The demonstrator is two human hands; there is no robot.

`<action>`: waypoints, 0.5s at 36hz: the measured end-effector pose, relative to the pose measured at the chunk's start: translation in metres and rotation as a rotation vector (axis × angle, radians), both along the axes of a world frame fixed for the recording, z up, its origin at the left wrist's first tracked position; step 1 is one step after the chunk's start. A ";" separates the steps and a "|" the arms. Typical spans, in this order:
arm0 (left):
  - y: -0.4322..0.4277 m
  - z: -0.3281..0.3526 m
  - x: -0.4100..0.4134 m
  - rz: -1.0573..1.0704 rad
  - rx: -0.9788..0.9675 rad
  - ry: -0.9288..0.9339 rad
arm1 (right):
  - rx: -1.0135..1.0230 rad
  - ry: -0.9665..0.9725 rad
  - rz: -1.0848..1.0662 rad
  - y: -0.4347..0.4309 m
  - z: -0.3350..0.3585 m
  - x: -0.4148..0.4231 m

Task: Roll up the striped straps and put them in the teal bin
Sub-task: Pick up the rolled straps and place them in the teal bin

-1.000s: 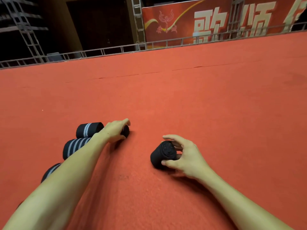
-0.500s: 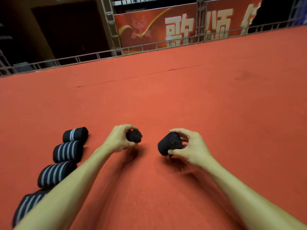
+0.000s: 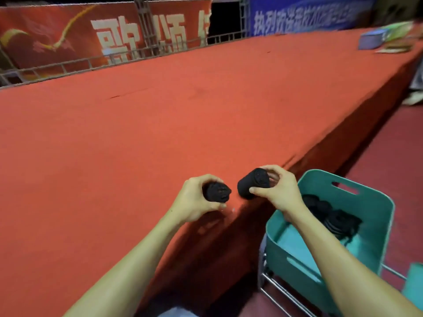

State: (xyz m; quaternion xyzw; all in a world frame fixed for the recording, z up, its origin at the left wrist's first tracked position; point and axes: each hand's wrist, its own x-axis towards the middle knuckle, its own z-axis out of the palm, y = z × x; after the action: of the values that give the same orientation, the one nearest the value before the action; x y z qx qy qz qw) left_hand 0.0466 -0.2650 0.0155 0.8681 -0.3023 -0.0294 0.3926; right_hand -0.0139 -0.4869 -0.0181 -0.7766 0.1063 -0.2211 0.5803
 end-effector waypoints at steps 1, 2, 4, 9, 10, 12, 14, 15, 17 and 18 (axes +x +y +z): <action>-0.011 -0.001 -0.007 -0.033 -0.016 0.016 | -0.006 -0.001 -0.030 -0.012 0.000 -0.008; -0.023 -0.007 -0.011 -0.054 0.011 0.007 | -0.013 -0.001 -0.055 -0.022 0.001 -0.015; -0.060 -0.013 -0.027 -0.126 0.004 0.025 | -0.041 -0.001 -0.102 -0.041 0.000 -0.028; -0.112 -0.027 -0.044 -0.252 -0.017 0.036 | -0.056 0.045 -0.210 -0.080 -0.019 -0.055; -0.118 -0.030 -0.047 -0.259 -0.003 0.048 | -0.042 0.056 -0.234 -0.085 -0.025 -0.059; -0.129 -0.037 -0.049 -0.275 0.010 0.040 | -0.010 0.088 -0.282 -0.095 -0.038 -0.068; -0.136 -0.045 -0.049 -0.284 0.012 0.049 | 0.019 0.133 -0.334 -0.101 -0.053 -0.073; -0.139 -0.048 -0.050 -0.287 0.022 0.042 | 0.028 0.161 -0.364 -0.105 -0.061 -0.076; -0.144 -0.055 -0.053 -0.305 0.023 0.058 | 0.045 0.222 -0.426 -0.111 -0.077 -0.078; -0.147 -0.059 -0.054 -0.314 0.025 0.069 | 0.057 0.258 -0.452 -0.114 -0.085 -0.079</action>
State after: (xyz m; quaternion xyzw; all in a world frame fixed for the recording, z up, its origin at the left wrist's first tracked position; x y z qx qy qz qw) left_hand -0.0074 -0.4122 -0.0434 0.8136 -0.4201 -0.1241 0.3823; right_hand -0.0930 -0.6005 -0.1035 -0.7381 0.3565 -0.2413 0.5195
